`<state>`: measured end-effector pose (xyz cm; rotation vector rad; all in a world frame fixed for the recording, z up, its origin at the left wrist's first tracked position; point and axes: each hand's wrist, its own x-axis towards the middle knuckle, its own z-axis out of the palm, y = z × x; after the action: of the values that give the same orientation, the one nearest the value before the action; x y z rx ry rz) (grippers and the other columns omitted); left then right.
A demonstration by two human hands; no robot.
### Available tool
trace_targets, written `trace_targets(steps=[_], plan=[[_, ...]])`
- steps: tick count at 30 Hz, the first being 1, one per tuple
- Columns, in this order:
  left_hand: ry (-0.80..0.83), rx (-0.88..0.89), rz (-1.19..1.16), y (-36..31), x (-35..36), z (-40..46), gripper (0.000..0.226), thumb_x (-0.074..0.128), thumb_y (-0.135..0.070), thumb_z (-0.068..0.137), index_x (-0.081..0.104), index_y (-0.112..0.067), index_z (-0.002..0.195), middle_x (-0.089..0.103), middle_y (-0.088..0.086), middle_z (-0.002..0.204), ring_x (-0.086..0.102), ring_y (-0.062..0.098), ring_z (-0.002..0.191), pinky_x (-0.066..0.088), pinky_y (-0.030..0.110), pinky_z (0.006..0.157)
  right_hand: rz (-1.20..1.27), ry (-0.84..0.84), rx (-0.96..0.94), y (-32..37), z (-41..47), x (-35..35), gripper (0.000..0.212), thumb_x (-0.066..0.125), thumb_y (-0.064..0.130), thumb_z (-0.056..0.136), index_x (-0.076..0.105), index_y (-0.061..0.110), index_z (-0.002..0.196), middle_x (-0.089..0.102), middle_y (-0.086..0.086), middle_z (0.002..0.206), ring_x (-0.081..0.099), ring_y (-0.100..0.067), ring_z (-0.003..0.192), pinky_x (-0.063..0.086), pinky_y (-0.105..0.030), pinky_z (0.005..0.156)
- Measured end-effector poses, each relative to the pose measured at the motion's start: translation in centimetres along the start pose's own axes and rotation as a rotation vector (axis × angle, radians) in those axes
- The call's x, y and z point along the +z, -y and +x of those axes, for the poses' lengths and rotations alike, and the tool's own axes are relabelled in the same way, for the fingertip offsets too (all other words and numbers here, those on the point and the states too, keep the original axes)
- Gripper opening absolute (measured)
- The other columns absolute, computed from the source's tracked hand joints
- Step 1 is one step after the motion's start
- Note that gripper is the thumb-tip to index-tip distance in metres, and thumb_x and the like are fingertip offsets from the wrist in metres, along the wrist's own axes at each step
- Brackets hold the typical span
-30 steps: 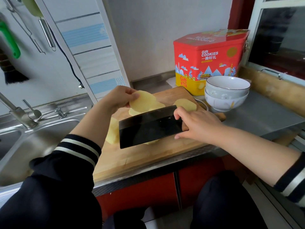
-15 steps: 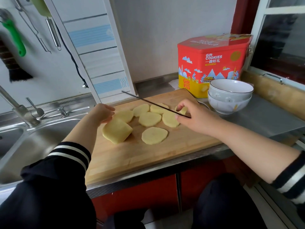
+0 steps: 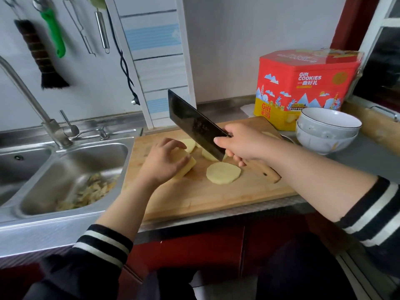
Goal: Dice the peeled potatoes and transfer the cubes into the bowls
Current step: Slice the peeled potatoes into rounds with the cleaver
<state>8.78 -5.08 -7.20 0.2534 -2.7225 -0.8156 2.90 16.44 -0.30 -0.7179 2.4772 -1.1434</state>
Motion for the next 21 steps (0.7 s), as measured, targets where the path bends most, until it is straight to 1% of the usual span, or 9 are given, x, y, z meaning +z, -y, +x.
trace_targets(steps=[2,5,6,10,13,15,16,19,21], plan=[[-0.016,-0.026,-0.019,0.0,0.0,-0.3,0.025,0.069,-0.047,0.084,0.058,-0.041,0.105,0.048,-0.011,0.127,0.047,0.018,0.119,0.045,0.045,0.102,-0.021,0.027,0.040,0.4,0.4,0.4,0.022,0.045,0.027,0.101,0.050,0.014,0.119,0.050,-0.005,0.071,0.044,-0.013,0.052,0.042,-0.022,0.042],[-0.024,-0.041,0.012,-0.1,-0.3,-0.5,0.033,0.072,-0.043,0.083,0.058,-0.035,0.111,0.048,-0.006,0.131,0.048,0.019,0.120,0.046,0.042,0.101,-0.072,0.069,0.100,0.7,1.0,0.8,0.042,0.044,0.026,0.102,0.040,0.013,0.141,0.051,-0.006,0.072,0.044,-0.013,0.052,0.042,-0.022,0.042],[-0.029,-0.039,0.017,-0.1,-0.4,-0.7,0.037,0.073,-0.043,0.082,0.057,-0.033,0.113,0.047,-0.005,0.132,0.048,0.019,0.120,0.046,0.041,0.100,-0.098,0.088,0.111,0.8,1.1,0.9,0.044,0.044,0.026,0.102,0.038,0.013,0.143,0.052,-0.006,0.072,0.045,-0.013,0.053,0.043,-0.023,0.043],[-0.116,0.049,-0.002,0.5,0.1,-1.6,0.043,0.074,-0.045,0.079,0.054,-0.030,0.114,0.047,-0.006,0.123,0.051,0.018,0.116,0.045,0.037,0.098,-0.173,0.142,0.116,1.3,1.2,1.8,0.038,0.044,0.030,0.102,0.047,0.007,0.132,0.054,-0.008,0.076,0.048,-0.018,0.059,0.046,-0.027,0.051],[-0.334,0.223,0.023,1.1,1.0,-2.1,0.033,0.062,-0.046,0.084,0.061,-0.018,0.101,0.056,0.000,0.109,0.055,0.023,0.102,0.048,0.039,0.086,-0.204,0.187,0.107,2.0,1.1,2.9,0.032,0.044,0.032,0.102,0.052,0.006,0.118,0.055,-0.007,0.076,0.048,-0.017,0.057,0.045,-0.024,0.048],[-0.491,0.341,0.073,1.6,1.3,-2.1,0.025,0.058,-0.035,0.089,0.063,-0.010,0.087,0.060,0.004,0.093,0.053,0.024,0.088,0.044,0.036,0.075,-0.206,0.214,0.096,2.6,1.1,3.5,0.029,0.044,0.033,0.102,0.052,0.006,0.112,0.053,-0.006,0.075,0.046,-0.016,0.055,0.043,-0.023,0.046],[-0.538,0.370,0.089,1.9,1.4,-2.1,0.023,0.058,-0.029,0.090,0.063,-0.008,0.083,0.060,0.004,0.088,0.051,0.023,0.084,0.042,0.034,0.072,-0.210,0.224,0.092,2.8,1.2,3.7,0.029,0.044,0.033,0.102,0.051,0.006,0.109,0.052,-0.006,0.074,0.046,-0.016,0.053,0.043,-0.023,0.045],[-0.580,0.401,0.090,2.3,1.6,-2.2,0.022,0.058,-0.024,0.092,0.064,-0.005,0.082,0.059,0.006,0.085,0.049,0.020,0.081,0.038,0.026,0.071,-0.236,0.235,0.115,3.3,1.4,4.2,0.032,0.044,0.032,0.102,0.055,0.002,0.104,0.052,-0.006,0.073,0.045,-0.015,0.049,0.041,-0.021,0.041],[-0.585,0.423,0.088,2.6,2.0,-2.3,0.021,0.059,-0.022,0.092,0.066,-0.004,0.084,0.060,0.007,0.087,0.050,0.021,0.082,0.039,0.026,0.072,-0.251,0.229,0.150,3.1,1.5,4.4,0.033,0.044,0.027,0.101,0.058,-0.002,0.110,0.054,-0.007,0.073,0.045,-0.017,0.049,0.043,-0.021,0.042]])
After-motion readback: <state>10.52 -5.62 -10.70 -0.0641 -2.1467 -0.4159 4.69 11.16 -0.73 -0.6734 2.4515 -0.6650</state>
